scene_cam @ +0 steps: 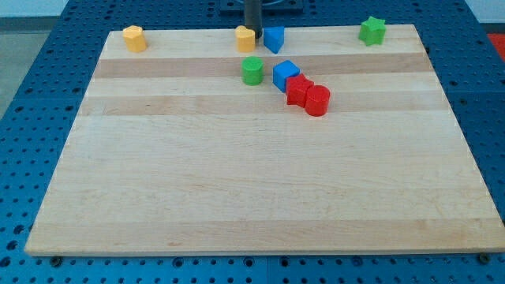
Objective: Push the yellow heart to the left side of the blue cube
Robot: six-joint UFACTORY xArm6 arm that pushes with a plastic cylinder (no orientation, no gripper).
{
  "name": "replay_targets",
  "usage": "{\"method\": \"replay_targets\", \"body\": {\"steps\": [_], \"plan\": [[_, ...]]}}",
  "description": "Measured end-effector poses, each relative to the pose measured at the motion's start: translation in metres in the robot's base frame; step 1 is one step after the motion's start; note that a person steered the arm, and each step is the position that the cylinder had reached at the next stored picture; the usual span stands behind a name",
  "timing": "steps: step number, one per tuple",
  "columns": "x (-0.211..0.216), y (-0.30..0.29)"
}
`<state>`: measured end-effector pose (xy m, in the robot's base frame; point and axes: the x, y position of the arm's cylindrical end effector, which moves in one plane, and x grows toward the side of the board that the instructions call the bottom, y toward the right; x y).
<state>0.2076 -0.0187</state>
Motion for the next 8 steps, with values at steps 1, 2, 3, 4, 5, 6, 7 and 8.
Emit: {"method": "replay_targets", "body": {"steps": [1, 2, 3, 4, 5, 6, 7, 8], "plan": [[0.0, -0.002], [0.005, -0.014], [0.027, -0.016], [0.036, -0.019], [0.015, -0.034], [-0.011, -0.049], [-0.001, -0.061], [0.01, -0.068]]}}
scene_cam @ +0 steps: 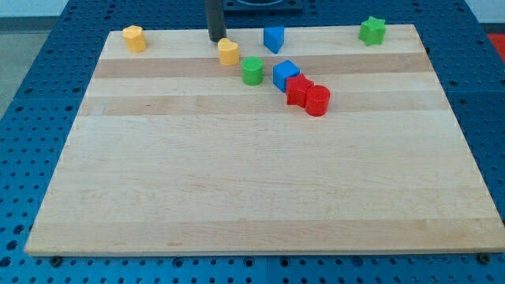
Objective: Push the yellow heart to the left side of the blue cube
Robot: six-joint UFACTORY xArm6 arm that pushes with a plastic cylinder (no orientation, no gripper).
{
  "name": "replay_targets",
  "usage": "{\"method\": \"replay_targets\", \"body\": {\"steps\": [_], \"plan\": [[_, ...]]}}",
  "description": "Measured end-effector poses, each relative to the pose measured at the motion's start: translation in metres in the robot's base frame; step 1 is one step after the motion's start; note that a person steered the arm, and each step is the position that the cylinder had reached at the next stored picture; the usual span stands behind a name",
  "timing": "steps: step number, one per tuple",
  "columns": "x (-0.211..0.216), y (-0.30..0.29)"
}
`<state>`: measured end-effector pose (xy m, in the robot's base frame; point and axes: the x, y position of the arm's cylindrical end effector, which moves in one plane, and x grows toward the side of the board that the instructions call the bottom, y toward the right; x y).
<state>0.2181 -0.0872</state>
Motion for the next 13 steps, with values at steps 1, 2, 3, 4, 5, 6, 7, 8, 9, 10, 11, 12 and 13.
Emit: {"method": "replay_targets", "body": {"steps": [1, 2, 3, 4, 5, 6, 7, 8, 9, 10, 11, 12, 13], "plan": [[0.013, -0.009], [0.018, -0.014], [0.018, 0.005], [0.02, 0.018], [0.043, 0.018], [0.069, 0.021], [0.074, 0.024], [0.076, 0.028], [0.081, 0.052], [0.081, 0.078], [0.081, 0.103], [0.071, 0.113], [0.058, 0.109]]}}
